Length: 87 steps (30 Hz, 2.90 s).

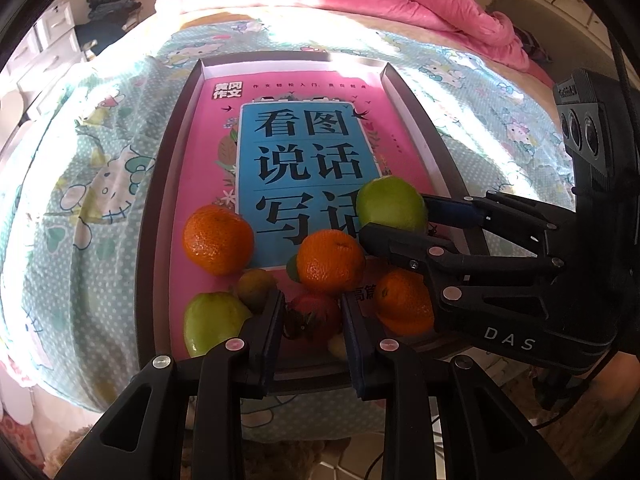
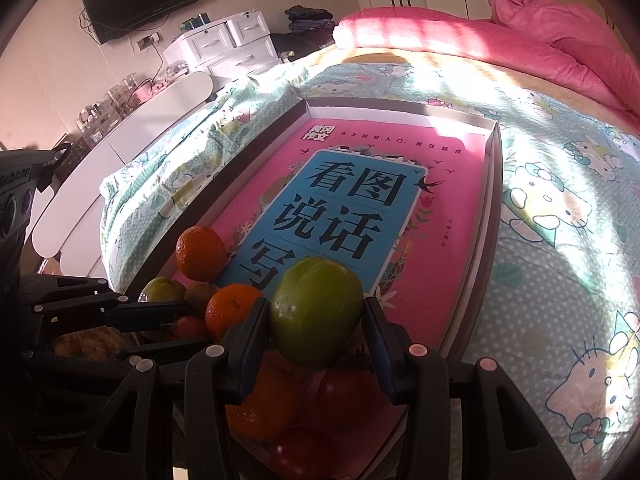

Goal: Organize fruits

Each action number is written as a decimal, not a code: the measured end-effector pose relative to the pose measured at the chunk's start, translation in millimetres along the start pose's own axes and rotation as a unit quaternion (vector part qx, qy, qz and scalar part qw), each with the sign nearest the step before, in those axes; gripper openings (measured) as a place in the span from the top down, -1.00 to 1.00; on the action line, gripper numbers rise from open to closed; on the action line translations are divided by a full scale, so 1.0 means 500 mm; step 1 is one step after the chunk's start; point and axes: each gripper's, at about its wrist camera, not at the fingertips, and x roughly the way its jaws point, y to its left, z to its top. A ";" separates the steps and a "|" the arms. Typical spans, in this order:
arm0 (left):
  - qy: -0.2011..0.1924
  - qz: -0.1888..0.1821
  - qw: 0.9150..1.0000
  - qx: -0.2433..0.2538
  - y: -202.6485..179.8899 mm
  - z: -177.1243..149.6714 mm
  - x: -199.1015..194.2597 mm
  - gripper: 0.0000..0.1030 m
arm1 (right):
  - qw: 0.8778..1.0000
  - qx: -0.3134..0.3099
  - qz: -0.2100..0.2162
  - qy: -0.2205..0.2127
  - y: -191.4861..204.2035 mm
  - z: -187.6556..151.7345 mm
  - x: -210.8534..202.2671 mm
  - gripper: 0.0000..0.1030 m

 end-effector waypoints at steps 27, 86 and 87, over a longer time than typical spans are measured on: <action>-0.012 -0.005 1.000 0.005 -0.006 0.009 0.000 0.21 | 1.000 0.005 0.009 -0.015 -0.001 -0.006 -0.031 0.07; -0.089 0.073 0.986 -0.120 -0.073 -0.144 -0.154 -0.50 | 0.996 0.005 -0.050 -0.071 0.017 -0.172 -0.302 -0.97; -0.089 0.073 0.987 -0.117 -0.077 -0.144 -0.154 -0.50 | 0.996 0.006 -0.049 -0.074 0.017 -0.172 -0.304 -0.97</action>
